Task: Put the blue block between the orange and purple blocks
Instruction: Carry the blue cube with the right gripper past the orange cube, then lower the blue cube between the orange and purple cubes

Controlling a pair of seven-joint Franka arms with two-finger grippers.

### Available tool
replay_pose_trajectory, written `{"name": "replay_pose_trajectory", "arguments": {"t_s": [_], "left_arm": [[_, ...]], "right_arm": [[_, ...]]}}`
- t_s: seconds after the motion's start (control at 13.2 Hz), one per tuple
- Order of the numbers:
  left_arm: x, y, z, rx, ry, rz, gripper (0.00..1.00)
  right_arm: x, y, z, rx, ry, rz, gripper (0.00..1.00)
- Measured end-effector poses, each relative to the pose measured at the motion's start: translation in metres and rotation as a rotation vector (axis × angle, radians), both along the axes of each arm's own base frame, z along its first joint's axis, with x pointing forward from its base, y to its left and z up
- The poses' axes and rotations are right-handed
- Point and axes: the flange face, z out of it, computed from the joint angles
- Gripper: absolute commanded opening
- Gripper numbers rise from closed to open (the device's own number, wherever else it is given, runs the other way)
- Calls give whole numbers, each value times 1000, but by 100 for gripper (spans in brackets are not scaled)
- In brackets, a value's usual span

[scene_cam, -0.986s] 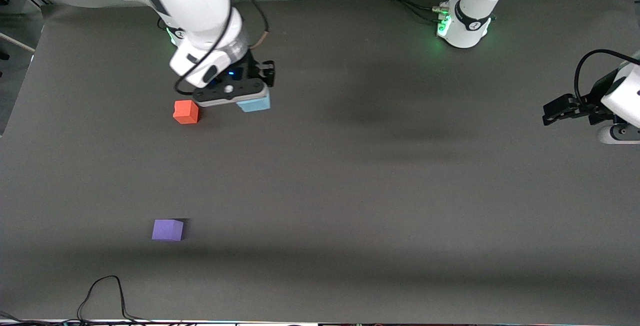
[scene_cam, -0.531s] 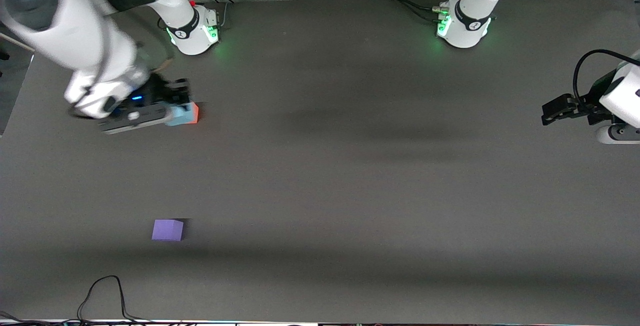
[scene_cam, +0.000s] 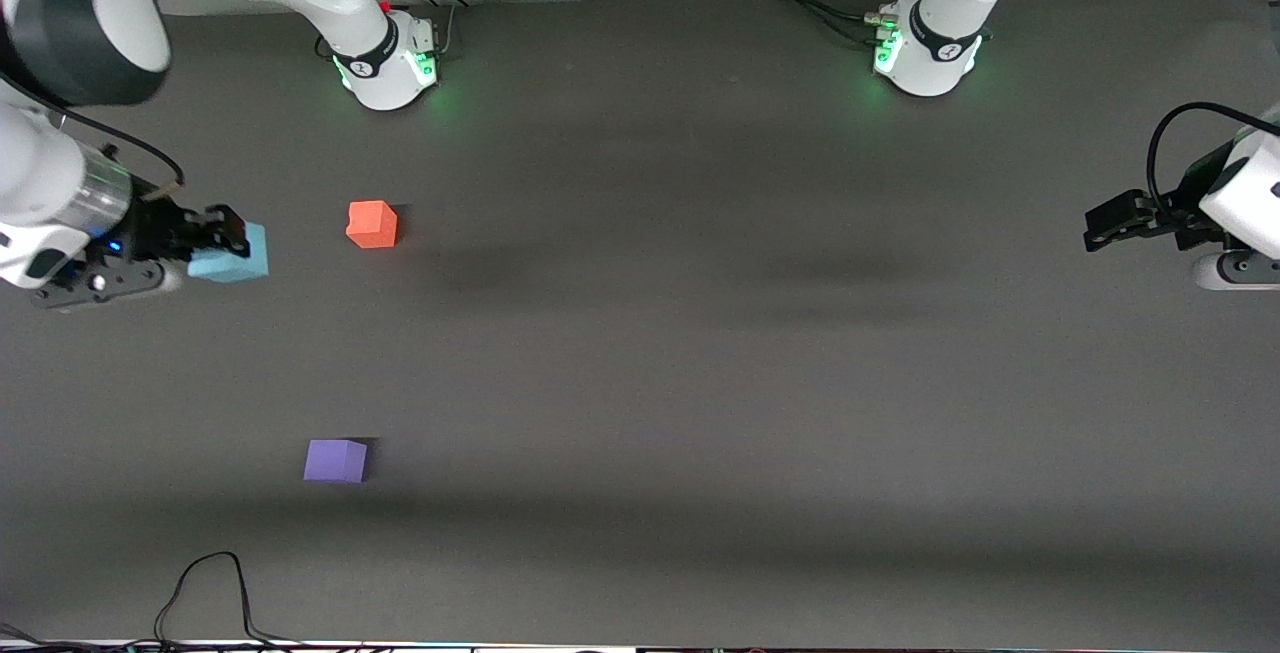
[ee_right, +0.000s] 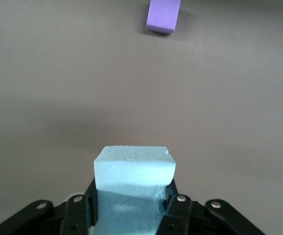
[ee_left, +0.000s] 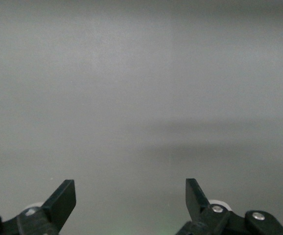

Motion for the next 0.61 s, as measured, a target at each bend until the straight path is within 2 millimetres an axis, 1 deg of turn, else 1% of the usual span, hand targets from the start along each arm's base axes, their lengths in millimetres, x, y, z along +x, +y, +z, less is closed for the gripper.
{"name": "replay_pose_trajectory", "arguments": {"t_s": [0.3,0.61], "left_arm": [[0,-1,0,0,1,-1,100],[0,-1,-1,0,1,-2,100]], "right_arm": [[9,4,-90,-24,-84,0,7],[20,10,-191,-19,-131,-14,7]]}}
